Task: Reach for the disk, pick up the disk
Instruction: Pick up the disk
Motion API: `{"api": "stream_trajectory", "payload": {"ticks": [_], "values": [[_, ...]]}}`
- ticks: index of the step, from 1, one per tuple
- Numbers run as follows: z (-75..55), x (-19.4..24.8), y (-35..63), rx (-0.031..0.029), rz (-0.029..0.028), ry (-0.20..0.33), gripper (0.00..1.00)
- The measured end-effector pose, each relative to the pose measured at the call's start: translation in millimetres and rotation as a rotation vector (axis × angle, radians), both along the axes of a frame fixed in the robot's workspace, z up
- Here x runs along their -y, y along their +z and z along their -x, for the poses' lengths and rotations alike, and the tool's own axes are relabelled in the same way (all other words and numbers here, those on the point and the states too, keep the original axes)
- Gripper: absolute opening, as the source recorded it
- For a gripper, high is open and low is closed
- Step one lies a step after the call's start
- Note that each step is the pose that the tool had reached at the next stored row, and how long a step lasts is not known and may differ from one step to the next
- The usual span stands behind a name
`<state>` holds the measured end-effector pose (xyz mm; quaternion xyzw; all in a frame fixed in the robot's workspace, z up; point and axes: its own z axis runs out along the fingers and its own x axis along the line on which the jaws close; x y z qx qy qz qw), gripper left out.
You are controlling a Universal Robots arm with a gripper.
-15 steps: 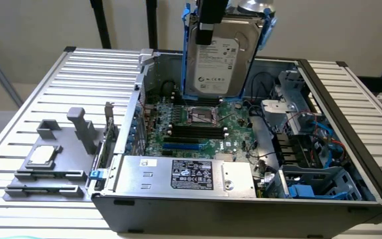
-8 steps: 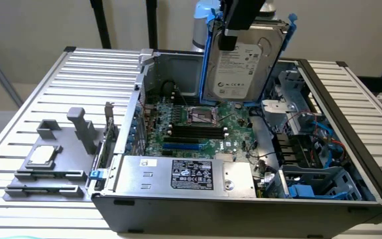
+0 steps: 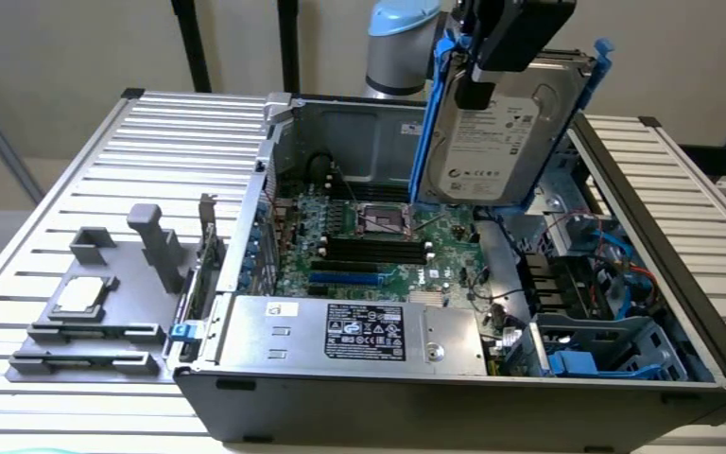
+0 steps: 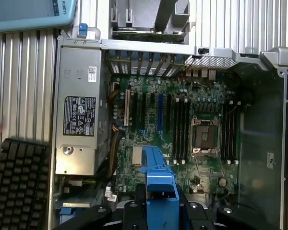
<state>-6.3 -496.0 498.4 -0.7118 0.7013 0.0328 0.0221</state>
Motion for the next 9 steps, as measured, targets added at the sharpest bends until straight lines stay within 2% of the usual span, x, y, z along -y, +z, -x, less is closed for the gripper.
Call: {"api": "stream_trajectory", "payload": {"ticks": [9], "values": [[-20.7,27.1,-0.1,-0.0061,-0.0001,0.000,0.33]]}}
